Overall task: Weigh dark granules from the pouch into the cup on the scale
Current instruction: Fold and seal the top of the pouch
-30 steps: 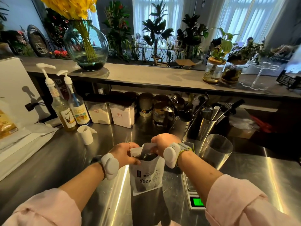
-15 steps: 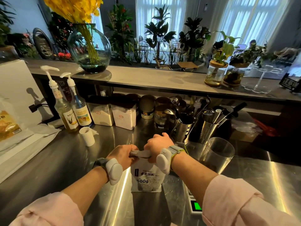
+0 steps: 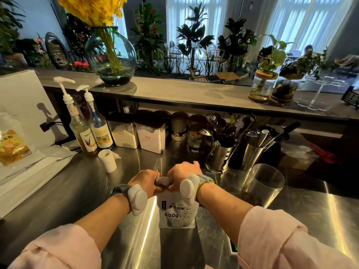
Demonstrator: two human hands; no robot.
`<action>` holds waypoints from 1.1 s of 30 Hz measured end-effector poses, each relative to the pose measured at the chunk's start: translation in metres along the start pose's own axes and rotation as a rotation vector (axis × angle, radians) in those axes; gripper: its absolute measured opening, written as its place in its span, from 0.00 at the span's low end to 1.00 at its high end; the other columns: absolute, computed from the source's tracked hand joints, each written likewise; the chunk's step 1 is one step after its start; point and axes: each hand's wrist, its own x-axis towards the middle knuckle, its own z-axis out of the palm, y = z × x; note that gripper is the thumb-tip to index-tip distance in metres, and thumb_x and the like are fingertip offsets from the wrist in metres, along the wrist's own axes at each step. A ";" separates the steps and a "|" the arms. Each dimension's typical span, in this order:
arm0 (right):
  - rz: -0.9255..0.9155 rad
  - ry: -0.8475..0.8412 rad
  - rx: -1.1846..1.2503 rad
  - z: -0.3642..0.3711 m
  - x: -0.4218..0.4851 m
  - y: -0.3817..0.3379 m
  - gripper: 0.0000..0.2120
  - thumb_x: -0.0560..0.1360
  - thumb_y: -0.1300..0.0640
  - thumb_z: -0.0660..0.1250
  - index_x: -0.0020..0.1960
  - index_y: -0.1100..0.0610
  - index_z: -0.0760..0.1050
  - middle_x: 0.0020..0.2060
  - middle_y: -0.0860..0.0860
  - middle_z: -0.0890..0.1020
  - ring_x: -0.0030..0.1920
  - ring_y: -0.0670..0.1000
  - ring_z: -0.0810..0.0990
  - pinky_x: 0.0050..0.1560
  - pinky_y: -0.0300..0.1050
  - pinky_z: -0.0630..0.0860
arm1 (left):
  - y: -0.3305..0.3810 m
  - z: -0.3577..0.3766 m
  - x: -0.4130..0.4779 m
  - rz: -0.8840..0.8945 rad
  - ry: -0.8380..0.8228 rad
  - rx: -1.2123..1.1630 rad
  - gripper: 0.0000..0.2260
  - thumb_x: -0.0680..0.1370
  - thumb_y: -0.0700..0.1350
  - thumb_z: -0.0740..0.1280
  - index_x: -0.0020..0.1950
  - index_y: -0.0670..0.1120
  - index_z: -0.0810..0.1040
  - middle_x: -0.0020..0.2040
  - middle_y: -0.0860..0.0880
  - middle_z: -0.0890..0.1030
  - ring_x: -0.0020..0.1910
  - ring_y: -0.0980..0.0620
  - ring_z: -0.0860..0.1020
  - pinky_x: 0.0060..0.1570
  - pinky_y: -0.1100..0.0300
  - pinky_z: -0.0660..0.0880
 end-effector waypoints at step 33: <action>0.047 0.041 -0.027 -0.008 -0.009 0.057 0.09 0.70 0.46 0.69 0.45 0.50 0.79 0.39 0.48 0.77 0.51 0.54 0.72 0.59 0.56 0.63 | -0.004 -0.009 0.023 0.038 0.018 -0.093 0.11 0.69 0.48 0.71 0.30 0.52 0.73 0.31 0.52 0.77 0.33 0.55 0.76 0.32 0.62 0.69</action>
